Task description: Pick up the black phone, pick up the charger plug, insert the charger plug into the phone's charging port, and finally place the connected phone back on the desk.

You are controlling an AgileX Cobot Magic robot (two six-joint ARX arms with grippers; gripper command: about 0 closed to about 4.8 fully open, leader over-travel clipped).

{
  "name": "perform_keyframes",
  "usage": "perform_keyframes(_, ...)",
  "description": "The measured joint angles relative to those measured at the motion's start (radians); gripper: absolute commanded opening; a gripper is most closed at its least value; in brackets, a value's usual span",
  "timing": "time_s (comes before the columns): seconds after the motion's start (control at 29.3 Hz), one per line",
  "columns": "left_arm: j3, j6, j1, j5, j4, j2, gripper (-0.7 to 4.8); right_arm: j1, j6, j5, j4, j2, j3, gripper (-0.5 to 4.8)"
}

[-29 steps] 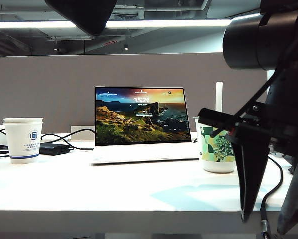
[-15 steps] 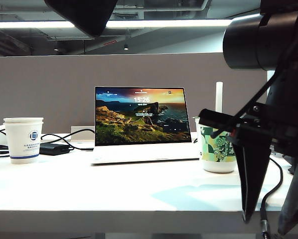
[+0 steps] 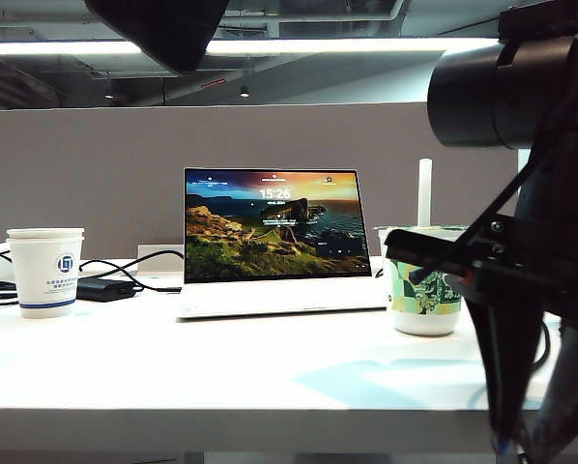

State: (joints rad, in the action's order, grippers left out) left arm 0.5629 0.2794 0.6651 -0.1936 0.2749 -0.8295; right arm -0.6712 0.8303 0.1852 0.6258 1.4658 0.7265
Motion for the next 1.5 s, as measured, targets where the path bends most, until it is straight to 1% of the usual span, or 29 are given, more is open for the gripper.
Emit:
perform_keyframes(0.03, 0.000, 0.000, 0.000, 0.000, 0.000, 0.000, -0.07, 0.000, 0.000, 0.000, 0.000, 0.000, 0.000, -0.07)
perform_keyframes(0.2, 0.000, 0.000, 0.000, 0.000, 0.000, 0.000, -0.07, 0.000, -0.007, 0.006, 0.000, 0.000, 0.000, -0.05)
perform_keyframes(0.48, 0.000, 0.000, 0.000, 0.000, -0.003, 0.000, -0.06, 0.000, -0.095, 0.137, 0.024, -0.010, 0.000, -0.05)
perform_keyframes(0.58, 0.000, 0.000, 0.000, 0.000, -0.003, 0.000, -0.06, 0.000, -0.121, 0.152, 0.045, -0.081, 0.000, -0.05)
perform_keyframes(0.79, 0.000, 0.000, 0.000, 0.000, -0.003, 0.000, -0.07, 0.002, -0.121, 0.151, 0.058, -0.280, 0.000, -0.05)
perform_keyframes(0.92, 0.000, -0.002, 0.000, 0.000, -0.003, 0.000, -0.06, 0.036, -0.121, 0.149, 0.059, -0.423, 0.000, -0.05)
perform_keyframes(0.99, 0.000, -0.004, 0.000, -0.005, -0.004, 0.000, -0.07, 0.072, -0.121, 0.149, 0.055, -0.501, -0.001, -0.05)
perform_keyframes(1.09, 0.000, -0.013, 0.000, -0.005, -0.003, 0.000, -0.07, 0.119, -0.122, 0.148, -0.047, -0.603, -0.001, -0.05)
perform_keyframes(1.19, 0.000, -0.055, -0.001, -0.015, -0.003, 0.000, -0.07, 0.142, -0.134, 0.151, -0.168, -0.677, -0.002, -0.05)
perform_keyframes(1.23, 0.000, -0.069, -0.002, -0.035, -0.003, 0.000, -0.07, 0.144, -0.159, 0.151, -0.231, -0.699, -0.001, -0.05)
perform_keyframes(1.37, 0.000, -0.101, 0.000, -0.129, -0.003, 0.000, -0.07, 0.144, -0.237, 0.153, -0.348, -0.736, -0.001, -0.05)
perform_keyframes(1.5, 0.000, -0.136, 0.000, -0.189, -0.003, 0.000, -0.06, 0.144, -0.249, 0.160, -0.450, -0.737, -0.001, -0.05)
